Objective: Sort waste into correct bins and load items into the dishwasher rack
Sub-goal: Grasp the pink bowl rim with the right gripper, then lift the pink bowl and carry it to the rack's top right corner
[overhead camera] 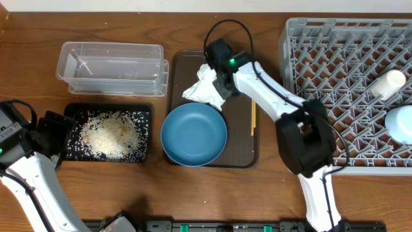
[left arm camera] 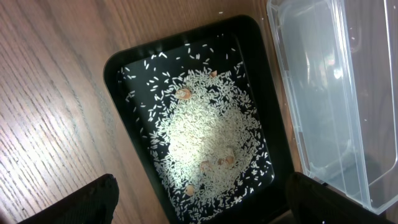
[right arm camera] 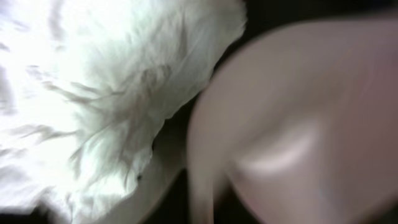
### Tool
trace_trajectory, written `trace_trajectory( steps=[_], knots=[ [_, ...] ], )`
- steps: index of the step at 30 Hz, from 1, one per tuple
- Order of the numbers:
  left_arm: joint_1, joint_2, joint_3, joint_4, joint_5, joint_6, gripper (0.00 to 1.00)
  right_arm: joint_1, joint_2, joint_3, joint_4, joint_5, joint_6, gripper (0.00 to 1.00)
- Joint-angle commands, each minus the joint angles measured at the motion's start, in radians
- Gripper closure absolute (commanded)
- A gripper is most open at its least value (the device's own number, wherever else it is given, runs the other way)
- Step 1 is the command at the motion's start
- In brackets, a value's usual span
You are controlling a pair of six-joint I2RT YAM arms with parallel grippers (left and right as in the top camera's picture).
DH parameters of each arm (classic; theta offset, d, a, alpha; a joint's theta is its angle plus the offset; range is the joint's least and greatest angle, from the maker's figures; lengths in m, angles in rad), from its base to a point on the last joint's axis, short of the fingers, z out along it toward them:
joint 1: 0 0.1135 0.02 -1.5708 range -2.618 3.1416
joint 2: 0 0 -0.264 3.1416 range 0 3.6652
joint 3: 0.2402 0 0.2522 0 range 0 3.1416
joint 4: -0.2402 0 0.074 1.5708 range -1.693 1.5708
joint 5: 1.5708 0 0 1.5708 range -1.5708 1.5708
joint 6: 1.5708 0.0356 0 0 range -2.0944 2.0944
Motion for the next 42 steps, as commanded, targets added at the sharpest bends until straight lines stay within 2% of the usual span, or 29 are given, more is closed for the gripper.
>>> trace_trajectory(
  steps=[1,11,17,20,25,27,30,34,42],
  knots=[
    [0.004,0.000,0.016,-0.004,0.001,-0.009,0.11,0.005,-0.127,0.024,-0.005,0.025,0.006,0.99],
    [0.004,0.000,0.016,-0.004,0.001,-0.009,0.11,-0.097,-0.382,0.024,-0.024,0.026,0.011,0.99],
    [0.004,0.000,0.016,-0.004,0.001,-0.009,0.11,-0.318,-0.518,0.024,-0.100,-0.024,0.147,0.99],
    [0.004,0.000,0.016,-0.004,0.001,-0.009,0.11,-0.478,-0.560,0.024,-0.156,-0.158,0.204,0.99],
    [0.004,0.000,0.016,-0.004,0.001,-0.009,0.11,-0.760,-0.562,0.018,-0.195,-0.432,0.208,0.99],
    [0.004,0.000,0.016,-0.004,0.001,-0.009,0.11,-0.867,-0.547,0.012,-0.184,-0.601,0.161,0.99],
    [0.004,0.000,0.016,-0.004,0.001,-0.009,0.11,-0.984,-0.508,0.010,-0.159,-0.851,-0.008,0.99],
    [0.004,0.000,0.016,-0.004,0.001,-0.009,0.11,-1.074,-0.438,0.010,-0.069,-1.061,-0.148,0.99],
    [0.004,0.000,0.016,-0.004,0.001,-0.009,0.11,-1.103,-0.253,0.010,0.322,-1.320,-0.148,0.99]
  ],
)
